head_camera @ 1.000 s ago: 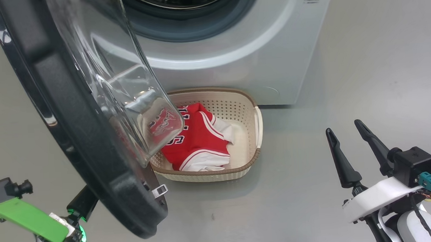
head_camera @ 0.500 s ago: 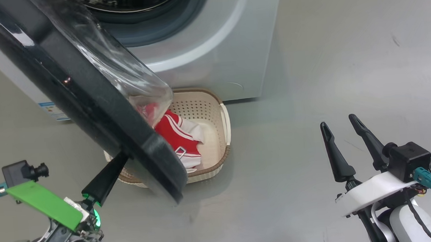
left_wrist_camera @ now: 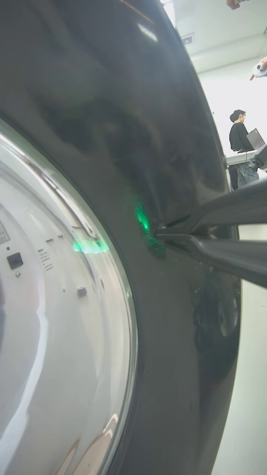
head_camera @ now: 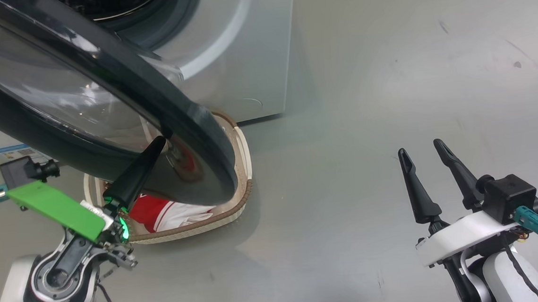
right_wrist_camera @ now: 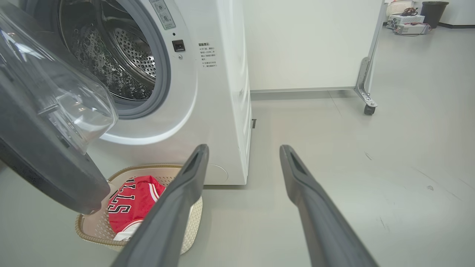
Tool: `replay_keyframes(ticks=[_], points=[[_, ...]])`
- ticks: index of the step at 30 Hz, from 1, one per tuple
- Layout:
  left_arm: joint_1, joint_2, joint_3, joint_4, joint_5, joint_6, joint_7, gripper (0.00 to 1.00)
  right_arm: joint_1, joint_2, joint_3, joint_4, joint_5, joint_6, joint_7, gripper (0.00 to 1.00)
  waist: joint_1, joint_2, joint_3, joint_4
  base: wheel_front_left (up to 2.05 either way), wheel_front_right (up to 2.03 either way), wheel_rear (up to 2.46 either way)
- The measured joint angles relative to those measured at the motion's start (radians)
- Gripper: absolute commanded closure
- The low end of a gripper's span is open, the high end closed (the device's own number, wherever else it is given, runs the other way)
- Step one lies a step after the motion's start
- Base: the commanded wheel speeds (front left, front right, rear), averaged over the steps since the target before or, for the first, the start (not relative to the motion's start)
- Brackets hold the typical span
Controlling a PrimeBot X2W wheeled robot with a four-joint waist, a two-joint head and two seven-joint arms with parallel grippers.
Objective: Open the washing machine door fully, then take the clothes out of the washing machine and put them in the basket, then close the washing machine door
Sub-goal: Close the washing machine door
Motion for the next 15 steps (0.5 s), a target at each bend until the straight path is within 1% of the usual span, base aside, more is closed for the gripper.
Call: replay_keyframes(ticks=[4, 7, 9, 15], points=[[-0.039, -0.010, -0.015, 0.032, 0.005, 0.001, 0.002, 1.00, -0.004, 0.000, 0.000, 0.005, 0.000, 0.000, -0.004, 0.00, 0.0000, 0.0000, 0.006, -0.019, 0.00, 0.00, 0.00], [-0.080, -0.018, -0.020, 0.064, 0.016, 0.011, 0.001, 1.00, -0.012, 0.001, 0.006, 0.008, 0.000, 0.011, -0.008, 0.00, 0.0000, 0.0000, 0.013, -0.035, 0.00, 0.00, 0.00], [-0.107, -0.018, -0.017, 0.087, 0.039, 0.014, -0.002, 1.00, -0.022, 0.004, 0.016, 0.014, 0.000, 0.018, -0.009, 0.00, 0.0000, 0.0000, 0.018, -0.046, 0.00, 0.00, 0.00], [-0.180, -0.021, 0.009, 0.160, 0.059, 0.035, -0.036, 1.00, -0.034, 0.018, 0.029, 0.025, 0.000, 0.024, -0.014, 0.00, 0.0000, 0.0000, 0.029, -0.086, 0.00, 0.00, 0.00]])
